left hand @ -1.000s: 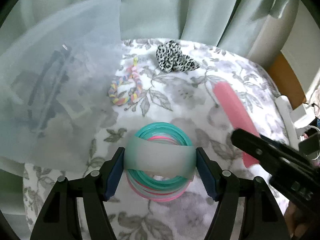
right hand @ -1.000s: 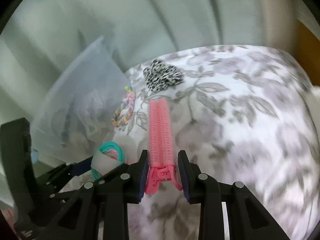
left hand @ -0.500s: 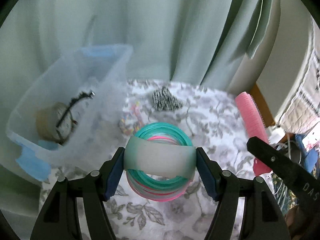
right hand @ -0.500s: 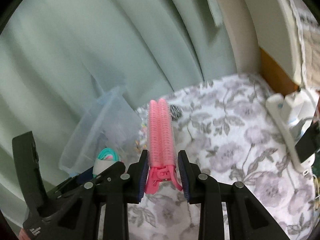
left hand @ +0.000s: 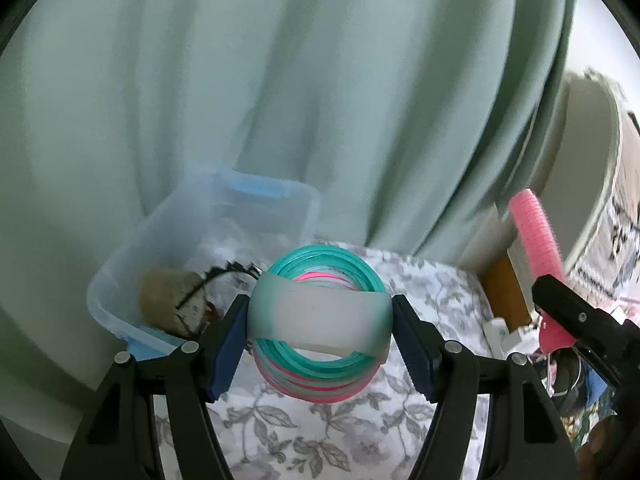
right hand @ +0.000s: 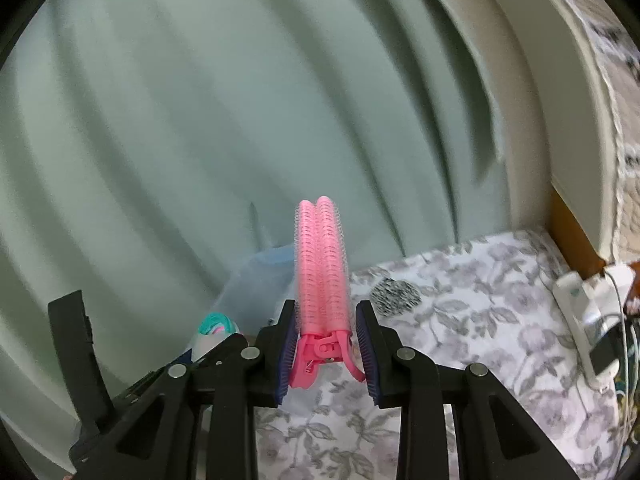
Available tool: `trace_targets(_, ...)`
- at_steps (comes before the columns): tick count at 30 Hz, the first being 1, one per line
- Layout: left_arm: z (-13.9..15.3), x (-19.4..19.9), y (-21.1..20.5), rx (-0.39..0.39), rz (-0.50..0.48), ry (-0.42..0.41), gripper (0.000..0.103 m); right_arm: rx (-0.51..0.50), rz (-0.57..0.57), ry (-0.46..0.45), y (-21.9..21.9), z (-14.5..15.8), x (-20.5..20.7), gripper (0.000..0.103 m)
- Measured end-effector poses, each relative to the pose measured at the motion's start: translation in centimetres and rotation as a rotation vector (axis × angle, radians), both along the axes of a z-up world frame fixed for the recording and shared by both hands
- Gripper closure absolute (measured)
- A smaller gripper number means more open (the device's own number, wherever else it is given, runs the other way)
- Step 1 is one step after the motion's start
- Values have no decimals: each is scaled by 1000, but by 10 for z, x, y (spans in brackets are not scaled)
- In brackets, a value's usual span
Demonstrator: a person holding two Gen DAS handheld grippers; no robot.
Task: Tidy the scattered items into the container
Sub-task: 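Lift and carry the hair ties and pink roller in both grippers over the clear box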
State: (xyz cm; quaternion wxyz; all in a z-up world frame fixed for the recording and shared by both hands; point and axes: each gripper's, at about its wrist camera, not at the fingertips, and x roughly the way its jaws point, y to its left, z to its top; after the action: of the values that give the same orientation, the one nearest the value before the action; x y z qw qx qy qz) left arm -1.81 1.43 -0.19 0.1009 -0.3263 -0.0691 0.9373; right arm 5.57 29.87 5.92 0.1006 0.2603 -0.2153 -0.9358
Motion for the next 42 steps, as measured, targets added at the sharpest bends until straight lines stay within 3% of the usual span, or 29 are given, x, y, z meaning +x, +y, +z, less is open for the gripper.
trace_targets(11, 3, -12, -60, 66, 98, 22, 32, 57, 79, 7, -57, 15, -15, 71)
trace_targets(24, -18, -24, -113, 145, 187, -7, 32, 133, 185, -64, -116, -6, -46, 71)
trace_targets(42, -40, -46, -132, 156, 194, -12, 32, 174, 298, -168, -172, -42, -94, 71)
